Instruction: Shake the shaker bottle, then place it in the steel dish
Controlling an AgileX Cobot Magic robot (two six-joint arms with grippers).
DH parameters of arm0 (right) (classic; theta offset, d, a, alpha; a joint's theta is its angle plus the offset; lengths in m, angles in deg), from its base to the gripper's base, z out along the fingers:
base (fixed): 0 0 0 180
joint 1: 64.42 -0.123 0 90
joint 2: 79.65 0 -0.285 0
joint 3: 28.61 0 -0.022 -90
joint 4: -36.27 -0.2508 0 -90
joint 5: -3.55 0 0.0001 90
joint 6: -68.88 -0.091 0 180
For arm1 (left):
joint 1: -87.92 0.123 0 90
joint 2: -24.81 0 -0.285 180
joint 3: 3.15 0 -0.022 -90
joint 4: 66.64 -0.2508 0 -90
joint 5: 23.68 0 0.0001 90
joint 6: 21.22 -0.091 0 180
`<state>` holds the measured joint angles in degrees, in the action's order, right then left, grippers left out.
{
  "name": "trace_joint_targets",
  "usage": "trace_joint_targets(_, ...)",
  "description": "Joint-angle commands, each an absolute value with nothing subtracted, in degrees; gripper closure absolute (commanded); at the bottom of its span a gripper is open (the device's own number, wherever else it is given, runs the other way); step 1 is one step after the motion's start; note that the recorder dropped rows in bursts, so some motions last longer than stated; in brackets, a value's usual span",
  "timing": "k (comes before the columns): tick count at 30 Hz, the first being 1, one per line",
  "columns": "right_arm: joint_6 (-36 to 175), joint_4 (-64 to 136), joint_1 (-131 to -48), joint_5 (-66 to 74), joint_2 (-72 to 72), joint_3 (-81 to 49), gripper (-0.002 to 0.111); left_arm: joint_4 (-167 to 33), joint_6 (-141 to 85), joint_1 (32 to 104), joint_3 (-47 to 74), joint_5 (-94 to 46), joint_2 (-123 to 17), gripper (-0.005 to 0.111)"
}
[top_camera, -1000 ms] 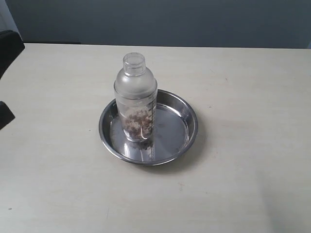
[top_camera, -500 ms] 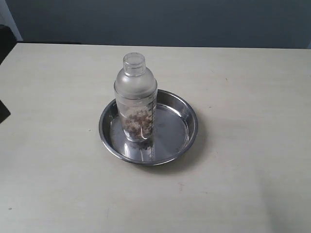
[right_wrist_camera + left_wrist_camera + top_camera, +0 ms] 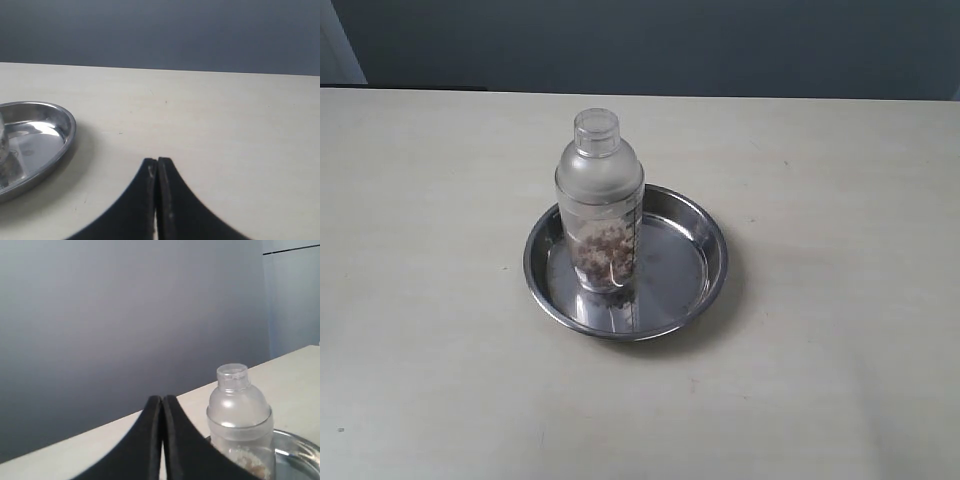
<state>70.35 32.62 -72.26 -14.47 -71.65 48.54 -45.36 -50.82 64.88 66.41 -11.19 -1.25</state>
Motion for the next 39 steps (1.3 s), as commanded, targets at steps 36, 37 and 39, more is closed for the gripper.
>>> trace_joint_targets(36, 70.37, 32.63, -72.47, -13.94, -71.86, 48.60, 0.109, -65.29, -24.16, 83.37, 74.07, -33.38, 17.02, 0.106)
trace_joint_targets(37, 70.37, 32.63, -72.47, -13.94, -71.86, 48.60, 0.109, -65.53, -24.16, 83.37, 74.07, -33.29, 17.02, 0.106)
trace_joint_targets(39, 70.37, 32.63, -72.47, -13.94, -71.86, 48.60, 0.109, -65.52, -24.27, 83.37, 74.07, -33.70, 17.02, 0.106)
